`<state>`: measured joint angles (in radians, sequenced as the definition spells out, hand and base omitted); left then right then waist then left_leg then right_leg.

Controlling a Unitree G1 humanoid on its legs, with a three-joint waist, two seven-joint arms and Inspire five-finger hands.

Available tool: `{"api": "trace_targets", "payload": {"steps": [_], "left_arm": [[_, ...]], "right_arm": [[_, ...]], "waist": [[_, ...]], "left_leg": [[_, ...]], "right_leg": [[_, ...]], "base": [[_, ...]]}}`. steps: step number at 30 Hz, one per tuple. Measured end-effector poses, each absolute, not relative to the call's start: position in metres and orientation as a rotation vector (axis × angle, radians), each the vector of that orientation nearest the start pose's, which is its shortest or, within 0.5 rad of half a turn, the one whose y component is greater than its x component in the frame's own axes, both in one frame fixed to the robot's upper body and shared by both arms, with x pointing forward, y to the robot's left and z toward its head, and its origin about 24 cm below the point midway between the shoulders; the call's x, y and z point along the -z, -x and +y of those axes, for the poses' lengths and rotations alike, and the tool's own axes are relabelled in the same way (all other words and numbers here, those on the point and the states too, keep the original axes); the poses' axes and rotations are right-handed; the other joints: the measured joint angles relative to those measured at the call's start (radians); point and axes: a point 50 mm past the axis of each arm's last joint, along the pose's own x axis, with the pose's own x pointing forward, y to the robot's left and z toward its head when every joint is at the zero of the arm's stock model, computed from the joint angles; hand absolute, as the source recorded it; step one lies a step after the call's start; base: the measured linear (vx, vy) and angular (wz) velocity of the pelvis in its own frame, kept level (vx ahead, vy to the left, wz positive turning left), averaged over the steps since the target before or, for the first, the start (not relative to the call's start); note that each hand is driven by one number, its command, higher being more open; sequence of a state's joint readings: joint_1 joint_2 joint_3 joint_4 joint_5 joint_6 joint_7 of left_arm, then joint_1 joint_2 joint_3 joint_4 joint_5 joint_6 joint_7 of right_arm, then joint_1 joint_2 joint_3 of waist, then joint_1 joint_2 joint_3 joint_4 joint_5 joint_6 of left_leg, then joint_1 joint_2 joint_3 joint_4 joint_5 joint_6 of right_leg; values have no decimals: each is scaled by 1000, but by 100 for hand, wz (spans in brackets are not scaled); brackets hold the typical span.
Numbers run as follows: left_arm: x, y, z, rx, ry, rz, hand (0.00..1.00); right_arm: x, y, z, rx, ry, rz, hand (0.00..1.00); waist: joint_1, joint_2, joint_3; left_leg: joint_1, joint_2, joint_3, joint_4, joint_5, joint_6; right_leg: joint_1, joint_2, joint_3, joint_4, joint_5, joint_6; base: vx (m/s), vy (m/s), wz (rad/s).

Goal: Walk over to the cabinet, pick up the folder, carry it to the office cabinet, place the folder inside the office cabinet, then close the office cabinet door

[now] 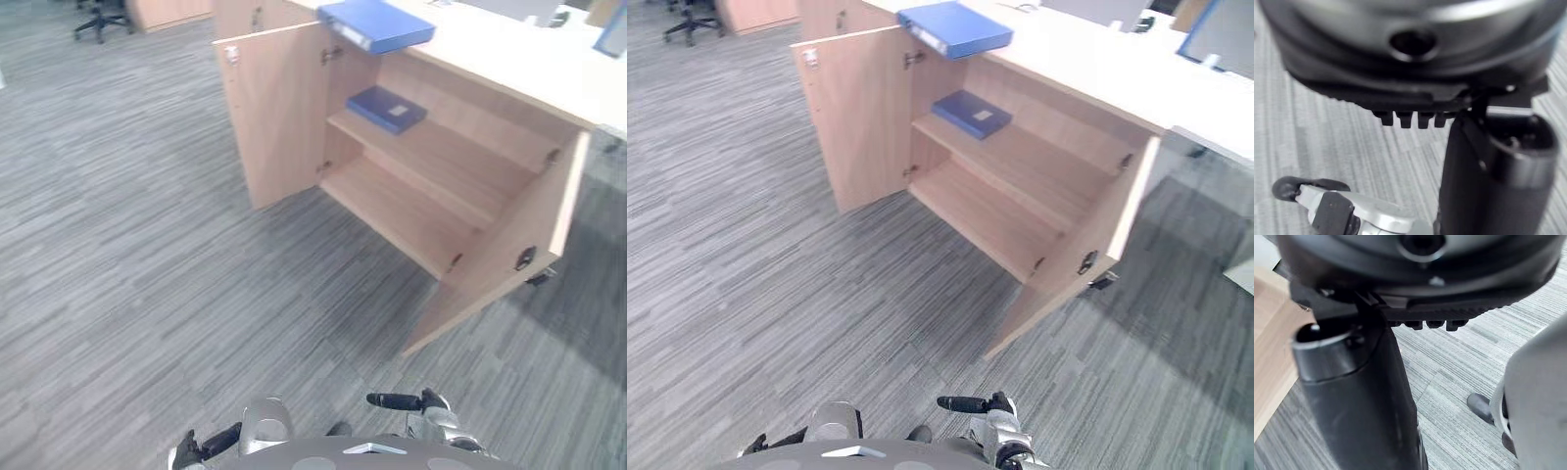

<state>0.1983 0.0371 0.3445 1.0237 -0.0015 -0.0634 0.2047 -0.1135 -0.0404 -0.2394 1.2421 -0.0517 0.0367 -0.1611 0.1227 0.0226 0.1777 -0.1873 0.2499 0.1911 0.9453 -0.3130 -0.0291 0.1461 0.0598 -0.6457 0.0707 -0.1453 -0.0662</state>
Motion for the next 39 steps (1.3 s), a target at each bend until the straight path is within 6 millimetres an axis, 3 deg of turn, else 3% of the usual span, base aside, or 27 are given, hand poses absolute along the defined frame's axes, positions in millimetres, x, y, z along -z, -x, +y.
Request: {"api": "trace_targets", "payload": {"steps": [3, 4, 8, 10, 11, 12, 13, 16, 18, 19, 20, 22, 23, 24, 26, 28, 29, 30, 31, 33, 34, 36, 37, 38, 39], "left_arm": [[161, -48, 221, -575, 1, 1132, 100], [161, -49, 222, -575, -1, 1132, 100], [162, -46, 222, -589, -1, 1140, 100], [163, -42, 220, -600, 8, 1154, 100], [164, -40, 218, -608, 23, 1167, 100], [164, -39, 221, -618, 19, 1172, 100], [163, -39, 227, -631, 1, 1167, 100], [163, -37, 230, -647, 18, 1167, 100], [163, -36, 231, -648, 21, 1170, 100], [164, -34, 229, -643, 28, 1179, 100], [164, -31, 226, -641, 34, 1190, 100], [166, -26, 221, -639, 44, 1206, 100], [166, -21, 223, -644, 40, 1213, 100], [165, -20, 224, -645, 37, 1214, 100], [165, -17, 224, -655, 45, 1219, 100], [167, -11, 218, -640, 64, 1242, 100], [169, -10, 213, -627, 77, 1251, 100], [169, -10, 211, -618, 79, 1256, 100], [169, -11, 212, -615, 76, 1256, 100], [168, -13, 217, -617, 66, 1248, 100], [167, -15, 220, -621, 62, 1242, 100], [165, -19, 226, -633, 58, 1214, 100], [165, -20, 225, -640, 69, 1211, 100], [166, -24, 218, -637, 92, 1209, 100], [166, -25, 217, -636, 95, 1206, 100]], "right_arm": [[162, -122, -194, 322, 43, 1182, 100], [161, -122, -196, 326, 48, 1181, 100], [163, -116, -199, 333, 52, 1194, 100], [163, -113, -201, 339, 55, 1202, 100], [163, -111, -203, 343, 60, 1205, 100], [166, -109, -192, 318, 36, 1216, 100], [166, -113, -180, 293, 4, 1214, 100], [166, -116, -175, 288, -30, 1203, 100], [166, -113, -178, 314, -50, 1206, 100], [166, -112, -186, 353, -64, 1204, 100], [165, -110, -194, 382, -65, 1203, 100], [162, -113, -207, 416, -53, 1168, 100], [160, -111, -215, 442, -49, 1157, 100], [160, -111, -216, 446, -47, 1151, 100], [161, -108, -216, 448, -47, 1156, 100], [161, -108, -216, 448, -47, 1154, 100], [160, -111, -215, 445, -49, 1142, 100], [160, -113, -212, 440, -54, 1132, 100], [160, -117, -206, 429, -67, 1121, 100], [157, -127, -197, 410, -82, 1084, 100], [158, -126, -192, 400, -87, 1085, 100], [160, -120, -186, 389, -92, 1102, 100], [161, -114, -189, 397, -93, 1118, 100], [161, -113, -195, 416, -87, 1123, 100], [160, -113, -196, 421, -88, 1119, 100]], "waist": [[3, -22, 14], [0, -25, 13], [-5, -30, 19], [-3, -14, 17], [-3, 2, 18], [10, -31, 34], [12, -72, 27], [14, -73, 13], [16, -79, 1], [15, -84, -10], [13, -70, -15], [6, -58, -19], [-17, -49, -18], [-22, -38, -14], [-18, -34, -17], [-15, -16, -17], [-16, 2, -7], [-17, 8, -4], [-15, 1, 0], [-12, -28, 20], [-13, -46, 29], [-12, -80, 31], [-8, -91, 35], [0, -62, 30], [0, -57, 30]], "left_leg": [[-16, -56, -93, -306, -2, -17], [-13, -78, -145, -435, 21, -30], [-13, -104, -294, -680, 114, -48], [6, -98, -385, -795, 189, -85], [24, -100, -376, -798, 291, -144], [42, -145, -332, -763, 343, -139], [36, -179, -303, -728, 305, -119], [22, -239, -270, -591, 194, -70], [19, -283, -262, -560, 160, -40], [29, -326, -240, -545, 137, -12], [53, -363, -217, -562, 133, 6], [112, -402, -191, -616, 144, 43], [175, -424, -189, -648, 151, 83], [198, -426, -189, -655, 147, 94], [267, -426, -191, -679, 140, 110], [326, -400, -191, -715, 139, 128], [351, -370, -193, -727, 132, 139], [358, -350, -197, -735, 121, 145], [373, -342, -214, -758, 120, 146], [407, -342, -226, -783, 116, 140], [431, -344, -238, -789, 108, 125], [445, -364, -286, -772, 82, 99], [443, -362, -313, -750, 60, 85], [428, -330, -335, -734, 44, 51], [420, -324, -342, -730, 37, 41]], "right_leg": [[32, -56, 58, -3, 6, 27], [40, -82, 75, -5, 11, 49], [79, -170, 114, -1, 11, 133], [100, -212, 141, -1, 15, 200], [121, -229, 156, -5, 15, 236], [140, -283, 170, -15, 24, 258], [134, -318, 167, -20, 56, 248], [135, -378, 177, -18, 152, 241], [131, -424, 188, -8, 156, 237], [97, -491, 212, 57, 155, 234], [45, -554, 245, 160, 156, 207], [-13, -633, 247, 310, 155, 70], [-45, -694, 214, 483, 165, -69], [-53, -702, 204, 539, 167, -86], [-54, -696, 178, 607, 173, -89], [-39, -643, 143, 607, 88, 9], [-54, -567, 132, 605, -3, 72], [-88, -501, 135, 608, -52, 86], [-149, -425, 154, 614, -83, 86], [-226, -353, 169, 621, -82, 89], [-250, -332, 157, 602, -81, 87], [-252, -327, 160, 467, -34, 124], [-237, -322, 139, 457, -23, 33], [-227, -295, 95, 436, -43, 29], [-223, -284, 84, 431, -52, 29]], "base": [[193, 169, -61], [232, 248, -36], [263, 377, -24], [232, 420, -28], [325, 591, -51], [322, 548, -60], [286, 486, -64], [171, 377, -50], [142, 323, -39], [130, 380, -49], [108, 365, -55], [94, 249, -22], [124, 195, 8], [197, 196, 12], [191, 98, -7], [223, 42, -27], [190, -12, -25], [179, -41, -24], [85, -41, -12], [155, -148, 16], [273, -288, 61], [250, -245, 72], [272, -236, 69], [255, -224, 59], [285, -231, 47]]}}
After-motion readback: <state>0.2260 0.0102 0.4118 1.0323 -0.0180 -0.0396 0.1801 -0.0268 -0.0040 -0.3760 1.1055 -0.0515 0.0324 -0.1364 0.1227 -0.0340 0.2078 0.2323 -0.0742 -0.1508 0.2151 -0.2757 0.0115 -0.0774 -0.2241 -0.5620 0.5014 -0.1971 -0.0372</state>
